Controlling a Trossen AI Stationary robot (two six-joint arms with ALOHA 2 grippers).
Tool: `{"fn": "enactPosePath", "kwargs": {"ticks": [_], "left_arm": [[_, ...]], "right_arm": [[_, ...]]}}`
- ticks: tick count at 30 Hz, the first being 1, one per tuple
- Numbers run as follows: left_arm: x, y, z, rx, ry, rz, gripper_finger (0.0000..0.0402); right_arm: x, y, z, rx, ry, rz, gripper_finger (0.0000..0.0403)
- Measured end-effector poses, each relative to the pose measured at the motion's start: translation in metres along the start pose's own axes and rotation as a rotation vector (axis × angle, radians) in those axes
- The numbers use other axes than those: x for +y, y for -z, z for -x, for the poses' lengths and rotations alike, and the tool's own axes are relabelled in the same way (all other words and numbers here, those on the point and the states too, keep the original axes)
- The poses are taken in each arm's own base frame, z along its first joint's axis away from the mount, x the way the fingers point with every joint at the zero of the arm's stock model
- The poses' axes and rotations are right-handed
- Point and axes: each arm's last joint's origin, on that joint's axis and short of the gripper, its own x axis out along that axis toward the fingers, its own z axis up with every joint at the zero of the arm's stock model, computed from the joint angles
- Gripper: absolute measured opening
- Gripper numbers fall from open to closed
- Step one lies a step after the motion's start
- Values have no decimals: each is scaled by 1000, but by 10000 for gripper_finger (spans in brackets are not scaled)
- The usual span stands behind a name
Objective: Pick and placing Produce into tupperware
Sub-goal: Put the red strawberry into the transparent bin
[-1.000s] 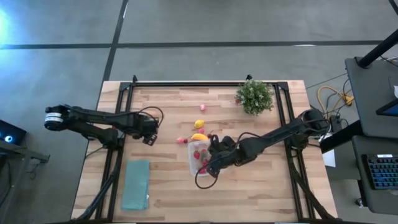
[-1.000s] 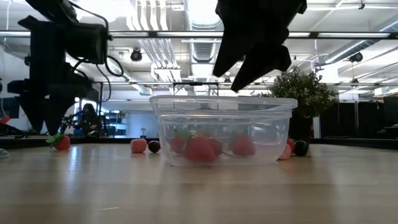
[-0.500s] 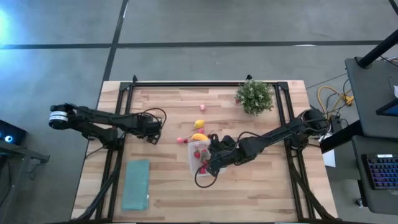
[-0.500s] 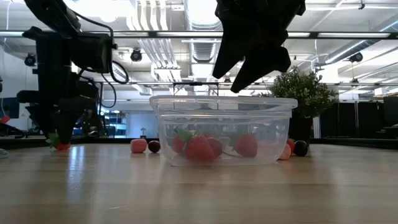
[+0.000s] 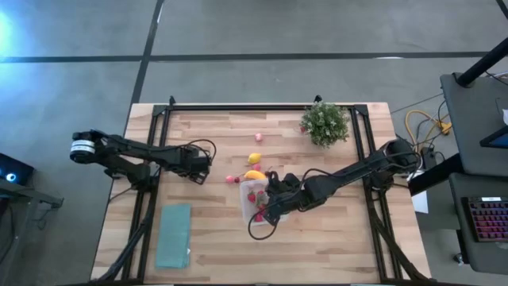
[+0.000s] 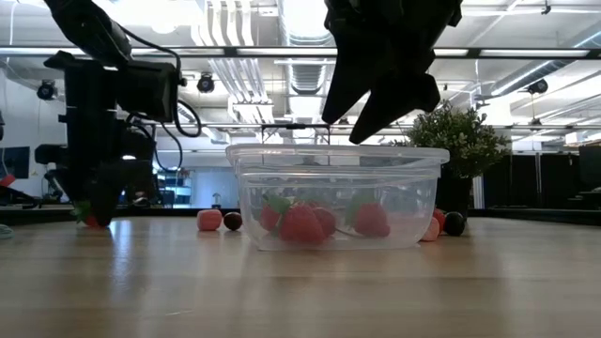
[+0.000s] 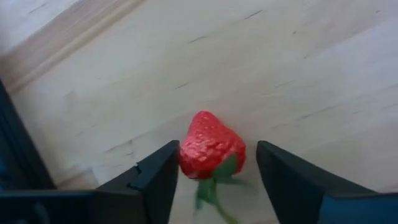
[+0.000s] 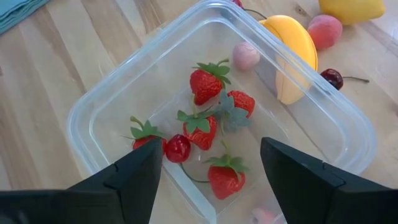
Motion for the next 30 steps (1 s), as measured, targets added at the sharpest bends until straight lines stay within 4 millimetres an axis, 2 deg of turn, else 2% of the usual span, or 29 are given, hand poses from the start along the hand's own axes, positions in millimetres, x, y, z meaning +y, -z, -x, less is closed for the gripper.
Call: {"fn": "enactPosePath", "kwargs": {"ticks": [7,10,14,18,21,24,28,30], "left_arm": [[2,-1,2,-31,1,4,129],[2,0,1,-32,-4,2,120],[-3,-4,8,-38,42,-39,128],[-22,-15,35,-89,296,-138,136],[-41,-20,69,-213,562,-268,136],[-57,-19,97,-328,717,-333,137],[-77,-15,117,-419,838,-407,137],[-88,-13,117,-439,858,-446,138]], "right_arm": [[0,0,0,0,0,0,265],[0,0,0,0,0,1,262],[-1,1,0,5,6,9,259],[-4,3,1,34,37,26,258],[-5,3,4,38,41,28,258],[-7,2,8,39,44,25,258],[-11,3,22,-5,105,3,258],[-14,4,34,-37,149,-5,258]]}}
